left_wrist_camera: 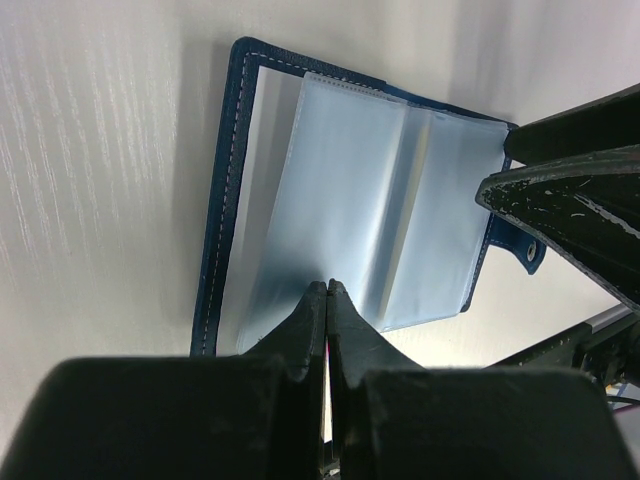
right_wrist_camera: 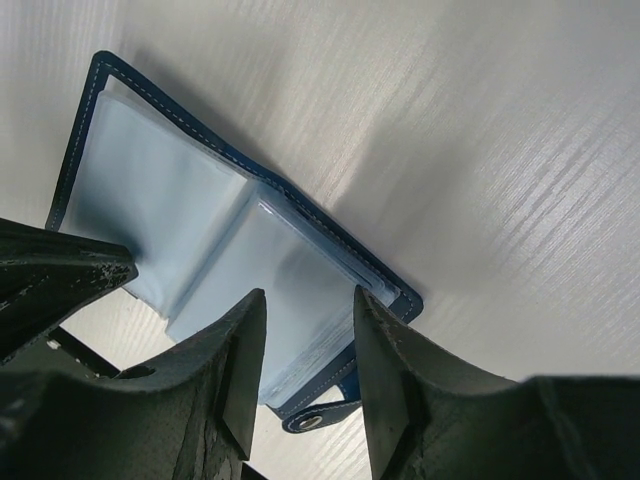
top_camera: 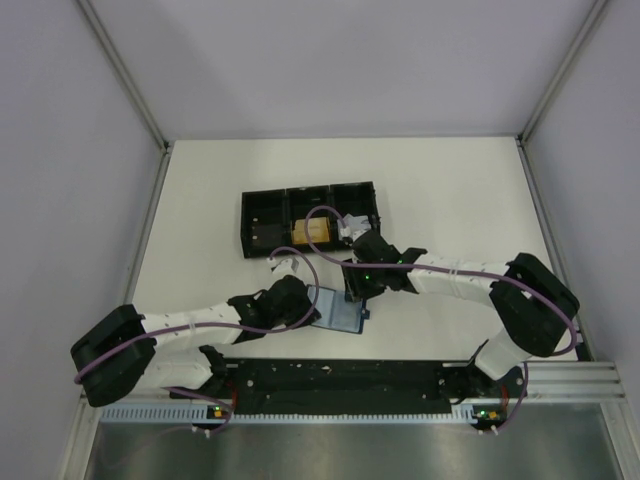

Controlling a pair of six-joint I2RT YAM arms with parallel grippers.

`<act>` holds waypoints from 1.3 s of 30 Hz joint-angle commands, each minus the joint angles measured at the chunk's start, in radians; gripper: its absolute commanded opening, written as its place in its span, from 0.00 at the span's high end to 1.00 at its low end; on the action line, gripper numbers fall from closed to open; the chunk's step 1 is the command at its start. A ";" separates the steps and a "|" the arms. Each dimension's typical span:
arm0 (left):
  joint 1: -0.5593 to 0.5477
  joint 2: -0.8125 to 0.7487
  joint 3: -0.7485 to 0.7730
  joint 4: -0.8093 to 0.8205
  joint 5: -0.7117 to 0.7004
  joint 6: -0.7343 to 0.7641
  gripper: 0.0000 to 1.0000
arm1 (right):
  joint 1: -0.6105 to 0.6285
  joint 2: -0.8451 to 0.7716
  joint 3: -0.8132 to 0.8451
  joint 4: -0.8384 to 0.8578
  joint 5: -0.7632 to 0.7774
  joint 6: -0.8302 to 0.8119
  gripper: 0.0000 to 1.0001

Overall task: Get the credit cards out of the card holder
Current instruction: Remove the credit card from the card holder.

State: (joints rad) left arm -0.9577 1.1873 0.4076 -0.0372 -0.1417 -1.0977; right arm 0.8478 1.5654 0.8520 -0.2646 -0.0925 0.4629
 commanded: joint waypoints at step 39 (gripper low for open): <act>-0.003 -0.314 -0.009 -0.133 -0.079 0.021 0.91 | 0.034 0.130 0.108 0.257 -0.362 0.143 0.69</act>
State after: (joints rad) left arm -0.9577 0.9535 0.4042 -0.1150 -0.1776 -1.0996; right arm 0.8574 1.6604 0.8806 -0.0650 -0.4149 0.5896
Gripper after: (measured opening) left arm 0.090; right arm 0.304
